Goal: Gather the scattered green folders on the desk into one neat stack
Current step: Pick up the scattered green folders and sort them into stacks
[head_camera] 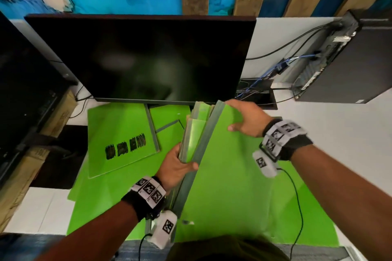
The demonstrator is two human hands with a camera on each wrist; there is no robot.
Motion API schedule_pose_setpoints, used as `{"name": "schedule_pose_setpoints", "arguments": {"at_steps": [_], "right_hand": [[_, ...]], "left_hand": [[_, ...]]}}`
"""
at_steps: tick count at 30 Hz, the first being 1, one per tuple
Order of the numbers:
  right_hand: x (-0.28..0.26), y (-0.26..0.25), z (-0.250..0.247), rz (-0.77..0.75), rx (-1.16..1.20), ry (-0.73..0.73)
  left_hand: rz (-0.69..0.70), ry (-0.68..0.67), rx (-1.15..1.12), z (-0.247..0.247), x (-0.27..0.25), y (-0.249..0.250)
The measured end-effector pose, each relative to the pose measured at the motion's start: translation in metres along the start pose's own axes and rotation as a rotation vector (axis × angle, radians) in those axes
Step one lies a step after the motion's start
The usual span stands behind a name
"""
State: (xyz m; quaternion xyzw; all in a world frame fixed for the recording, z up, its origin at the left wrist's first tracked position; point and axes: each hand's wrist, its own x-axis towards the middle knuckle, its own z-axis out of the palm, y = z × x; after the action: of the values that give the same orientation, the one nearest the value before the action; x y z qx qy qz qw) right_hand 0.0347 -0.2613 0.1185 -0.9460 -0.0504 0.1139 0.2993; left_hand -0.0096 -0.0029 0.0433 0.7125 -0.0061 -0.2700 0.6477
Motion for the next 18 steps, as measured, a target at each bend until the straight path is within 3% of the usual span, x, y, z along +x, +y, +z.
{"name": "schedule_pose_setpoints", "arguments": {"at_steps": [3, 5, 8, 10, 12, 15, 18], "right_hand": [[-0.003, 0.007, 0.033, -0.022, -0.203, 0.007], [-0.013, 0.023, 0.052, 0.154, -0.191, 0.106], [-0.041, 0.059, 0.084, 0.595, 0.3, 0.35], [-0.06, 0.074, 0.103, 0.778, 0.59, 0.286], [-0.071, 0.073, 0.114, 0.767, 0.698, 0.232], [-0.071, 0.054, 0.118, 0.608, 0.782, 0.191], [-0.068, 0.046, 0.117, 0.545, 0.85, 0.169]], "left_hand": [[-0.06, 0.085, -0.022, -0.008, -0.008, -0.008], [-0.08, 0.137, -0.023, -0.012, -0.016, -0.013], [-0.095, 0.183, -0.052, -0.019, -0.023, -0.021], [-0.1, 0.184, -0.066, -0.022, -0.023, -0.023], [-0.098, 0.185, -0.077, -0.021, -0.021, -0.025], [-0.075, 0.203, -0.051, -0.014, -0.016, -0.023], [-0.072, 0.186, -0.108, -0.01, -0.015, -0.021]]}}
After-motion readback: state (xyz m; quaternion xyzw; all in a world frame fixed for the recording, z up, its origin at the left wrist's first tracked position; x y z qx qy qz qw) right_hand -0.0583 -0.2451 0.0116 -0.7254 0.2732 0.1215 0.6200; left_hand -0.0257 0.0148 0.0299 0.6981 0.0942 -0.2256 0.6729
